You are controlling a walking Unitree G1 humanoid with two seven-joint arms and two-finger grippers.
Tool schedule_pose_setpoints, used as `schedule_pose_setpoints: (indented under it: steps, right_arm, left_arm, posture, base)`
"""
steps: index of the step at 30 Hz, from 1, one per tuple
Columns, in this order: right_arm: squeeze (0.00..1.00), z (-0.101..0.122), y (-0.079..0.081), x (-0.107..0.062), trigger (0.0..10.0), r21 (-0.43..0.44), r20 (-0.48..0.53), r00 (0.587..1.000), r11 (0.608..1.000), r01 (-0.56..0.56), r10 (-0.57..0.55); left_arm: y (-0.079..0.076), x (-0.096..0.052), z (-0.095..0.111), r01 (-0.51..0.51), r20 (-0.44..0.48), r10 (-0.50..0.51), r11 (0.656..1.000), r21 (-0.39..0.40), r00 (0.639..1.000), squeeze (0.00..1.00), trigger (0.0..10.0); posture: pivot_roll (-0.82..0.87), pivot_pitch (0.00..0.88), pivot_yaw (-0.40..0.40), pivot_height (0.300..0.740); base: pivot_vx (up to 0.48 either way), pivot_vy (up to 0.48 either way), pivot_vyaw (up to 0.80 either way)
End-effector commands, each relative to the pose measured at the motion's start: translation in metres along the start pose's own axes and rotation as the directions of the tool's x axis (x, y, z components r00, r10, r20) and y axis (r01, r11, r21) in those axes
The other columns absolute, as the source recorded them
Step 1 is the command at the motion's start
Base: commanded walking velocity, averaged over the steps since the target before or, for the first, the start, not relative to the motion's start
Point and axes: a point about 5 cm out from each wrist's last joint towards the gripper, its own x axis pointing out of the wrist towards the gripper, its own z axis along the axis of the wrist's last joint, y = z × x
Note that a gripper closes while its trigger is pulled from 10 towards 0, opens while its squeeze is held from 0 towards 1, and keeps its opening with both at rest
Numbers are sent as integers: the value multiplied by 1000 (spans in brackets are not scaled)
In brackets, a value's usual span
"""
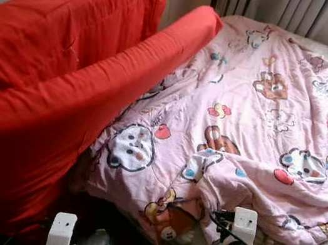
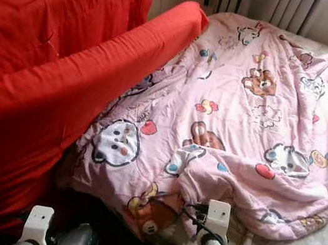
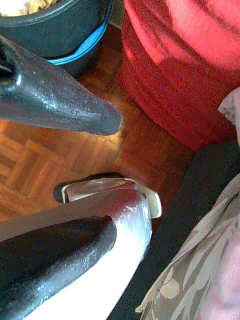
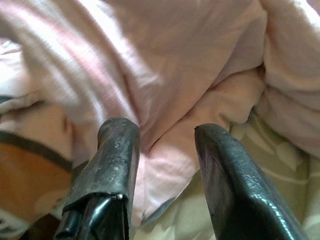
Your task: Clean up the room
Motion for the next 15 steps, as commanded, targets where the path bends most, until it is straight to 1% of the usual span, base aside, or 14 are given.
schedule_pose_setpoints:
  steps: [1,3,8,10,11,12,13,15]
  right_arm:
    - [0,-10,6,-2,10000,-6,-53,998,999,-37,36]
    - [0,-11,7,-3,10000,-13,-59,997,999,-45,44]
    - [0,-16,7,-4,10000,-20,-94,994,998,-55,53]
    - [0,-17,7,-4,10000,-22,-96,994,998,-55,53]
    - [0,-18,8,-4,10000,-22,-101,993,998,-57,54]
    - [0,-19,8,-5,10000,-21,-108,993,998,-59,56]
    - [0,-19,8,-5,10000,-21,-112,992,998,-60,57]
    - [0,-20,7,-5,10000,-20,-117,992,998,-60,57]
  left_arm:
    - [-1,-5,-12,-14,-14,14,1000,-11,1000,0,10000]
    - [0,-5,-11,-16,0,16,1000,-21,1000,0,10000]
    - [-1,-6,-4,-14,101,20,998,-67,995,0,10000]
    - [0,-6,-3,-14,108,21,997,-70,994,0,10000]
    - [-7,5,35,-6,199,16,999,-53,980,0,10000]
    - [-16,14,86,-5,310,11,1000,-20,951,0,10000]
    - [-20,15,101,-6,346,10,1000,-13,938,0,10000]
    - [-23,15,108,-2,367,6,1000,-11,930,0,10000]
  posture:
    - [-76,183,30,639]
    - [-76,183,30,639]
    - [-71,190,32,639]
    - [-71,190,32,639]
    - [-70,192,32,639]
    - [-72,192,33,639]
    - [-72,192,33,639]
    - [-72,192,33,639]
  base:
    - [0,0,0]
    - [0,0,0]
    - [0,0,0]
    - [0,0,0]
    - [0,0,0]
    - [0,0,0]
    - [0,0,0]
    - [0,0,0]
